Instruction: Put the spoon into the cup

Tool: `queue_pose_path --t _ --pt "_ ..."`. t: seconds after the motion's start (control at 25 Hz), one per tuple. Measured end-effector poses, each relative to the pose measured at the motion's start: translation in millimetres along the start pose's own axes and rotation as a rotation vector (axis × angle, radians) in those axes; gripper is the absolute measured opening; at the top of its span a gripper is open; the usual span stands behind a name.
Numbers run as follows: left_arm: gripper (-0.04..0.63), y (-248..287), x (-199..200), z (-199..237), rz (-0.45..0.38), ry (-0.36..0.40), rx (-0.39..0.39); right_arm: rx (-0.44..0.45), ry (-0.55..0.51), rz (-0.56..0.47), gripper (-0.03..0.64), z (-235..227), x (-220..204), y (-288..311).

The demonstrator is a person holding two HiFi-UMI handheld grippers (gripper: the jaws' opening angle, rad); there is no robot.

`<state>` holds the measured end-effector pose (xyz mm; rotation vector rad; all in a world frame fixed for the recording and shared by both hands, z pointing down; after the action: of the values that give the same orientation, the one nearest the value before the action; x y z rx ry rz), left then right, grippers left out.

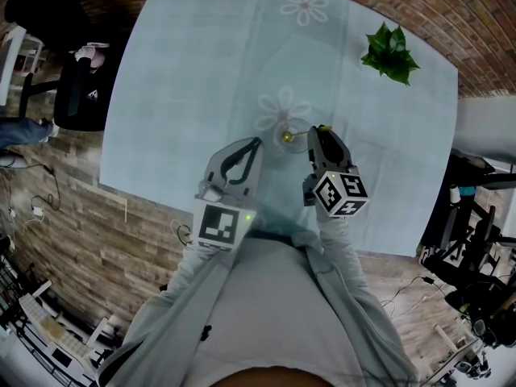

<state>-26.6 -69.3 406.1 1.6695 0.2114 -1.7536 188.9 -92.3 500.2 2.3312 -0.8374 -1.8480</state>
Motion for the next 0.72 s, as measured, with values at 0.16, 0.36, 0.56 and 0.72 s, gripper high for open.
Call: queue_pose_path --t 0.16,0.36,0.56,0.72 --pt "0.02 0 2 -3 0.0 0.002 -0.002 0.013 -0.001 -0.005 0.078 0 3 -1" --pt "0.02 -2 3 -5 -0.016 0.031 -0.009 0.018 -0.016 -0.022 0.078 1 9 -5" --pt "0.02 -7 9 -6 -0.036 0.027 0.005 0.016 -0.022 -0.045 0.078 1 18 -11" --pt "0.02 -13 16 -8 -0.06 0.044 0.004 0.011 -0.028 -0.068 0.08 1 26 -20"
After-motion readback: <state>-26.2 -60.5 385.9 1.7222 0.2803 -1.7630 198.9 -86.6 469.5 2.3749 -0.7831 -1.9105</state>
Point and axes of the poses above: the fingertips, and each gripper's own axes: y forward along the fingers, z to its left, x out of its top, the point moved 9 cm from there along -y, backward along the fingers, and after that the axes turned 8 degrees about -y, right-handed, at the moved point
